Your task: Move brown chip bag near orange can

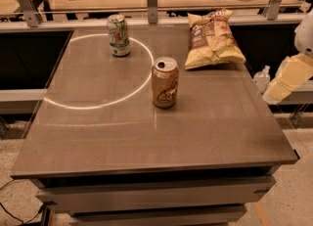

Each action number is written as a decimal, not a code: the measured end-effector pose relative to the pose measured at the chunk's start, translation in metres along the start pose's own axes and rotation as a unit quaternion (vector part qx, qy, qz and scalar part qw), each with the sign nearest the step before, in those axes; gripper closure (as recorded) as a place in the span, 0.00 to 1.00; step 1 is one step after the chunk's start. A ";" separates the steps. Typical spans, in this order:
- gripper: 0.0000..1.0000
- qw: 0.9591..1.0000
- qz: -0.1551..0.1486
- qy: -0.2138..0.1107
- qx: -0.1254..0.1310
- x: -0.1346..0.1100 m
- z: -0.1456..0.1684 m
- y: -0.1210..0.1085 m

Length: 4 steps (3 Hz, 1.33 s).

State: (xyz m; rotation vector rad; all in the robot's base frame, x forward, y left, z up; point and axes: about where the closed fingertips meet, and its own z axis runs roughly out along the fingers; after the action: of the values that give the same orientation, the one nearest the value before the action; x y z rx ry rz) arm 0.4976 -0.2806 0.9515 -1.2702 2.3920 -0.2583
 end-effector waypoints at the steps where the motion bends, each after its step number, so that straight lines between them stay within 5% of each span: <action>1: 0.00 0.995 0.076 0.010 0.062 0.017 0.021 -0.035; 2: 0.00 0.984 0.142 -0.032 0.107 0.036 0.041 -0.075; 3: 0.00 0.971 0.163 -0.133 0.117 0.033 0.053 -0.108; 4: 0.00 0.963 0.139 -0.207 0.106 0.016 0.062 -0.128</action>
Offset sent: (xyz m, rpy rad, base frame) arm 0.0987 -0.0918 -0.0166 0.2826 -0.4129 -0.2328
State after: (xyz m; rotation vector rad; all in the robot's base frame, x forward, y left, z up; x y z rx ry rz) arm 0.6124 -0.3645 0.9367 -0.7879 2.0801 -0.1417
